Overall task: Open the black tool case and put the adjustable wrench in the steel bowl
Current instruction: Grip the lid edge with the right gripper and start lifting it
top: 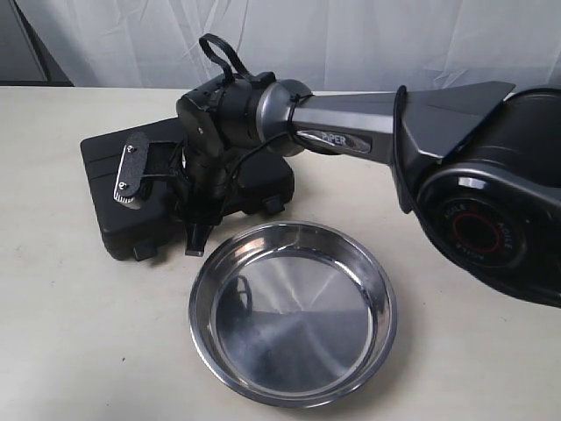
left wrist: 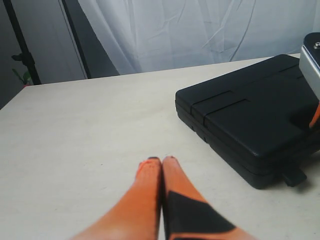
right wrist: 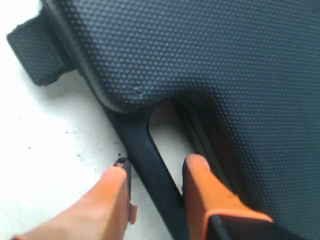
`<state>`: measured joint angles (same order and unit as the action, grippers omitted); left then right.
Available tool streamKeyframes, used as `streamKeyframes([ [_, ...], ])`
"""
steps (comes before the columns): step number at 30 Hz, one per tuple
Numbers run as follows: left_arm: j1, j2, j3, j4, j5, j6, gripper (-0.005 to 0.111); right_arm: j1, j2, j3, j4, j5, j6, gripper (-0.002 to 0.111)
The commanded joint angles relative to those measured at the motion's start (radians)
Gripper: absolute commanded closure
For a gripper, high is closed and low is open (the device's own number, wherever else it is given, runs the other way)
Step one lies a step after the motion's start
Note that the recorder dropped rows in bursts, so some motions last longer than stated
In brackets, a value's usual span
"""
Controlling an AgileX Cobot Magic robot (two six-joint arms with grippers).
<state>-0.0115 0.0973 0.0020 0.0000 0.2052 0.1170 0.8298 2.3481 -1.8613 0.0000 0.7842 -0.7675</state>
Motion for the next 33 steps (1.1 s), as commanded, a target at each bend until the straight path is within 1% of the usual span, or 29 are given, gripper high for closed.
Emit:
streamKeyframes([
  [1,-0.009,-0.004,-0.002,0.0,-0.01,-0.005,0.106,-0.004,0.006,0.001,0.0,0.042,0.009,0.074],
  [11,-0.009,-0.004,-0.002,0.0,-0.01,-0.005,0.106,-0.002,-0.017,-0.02,-0.062,0.05,0.009,0.074],
  [22,-0.009,-0.004,-0.002,0.0,-0.01,-0.005,0.106,-0.004,0.005,-0.023,-0.069,-0.04,0.05,0.074],
  [24,-0.009,-0.004,-0.002,0.0,-0.01,-0.005,0.106,-0.004,0.005,-0.023,-0.069,-0.057,0.071,0.071],
  [28,-0.009,-0.004,-0.002,0.0,-0.01,-0.005,0.106,-0.002,0.011,-0.023,-0.061,-0.077,0.071,0.055],
  [30,-0.009,-0.004,-0.002,0.0,-0.01,-0.005,0.106,-0.002,0.011,-0.023,-0.058,-0.07,0.071,0.053],
  [33,-0.009,-0.004,-0.002,0.0,-0.01,-0.005,0.106,-0.002,0.011,-0.023,-0.058,-0.064,0.071,0.053],
])
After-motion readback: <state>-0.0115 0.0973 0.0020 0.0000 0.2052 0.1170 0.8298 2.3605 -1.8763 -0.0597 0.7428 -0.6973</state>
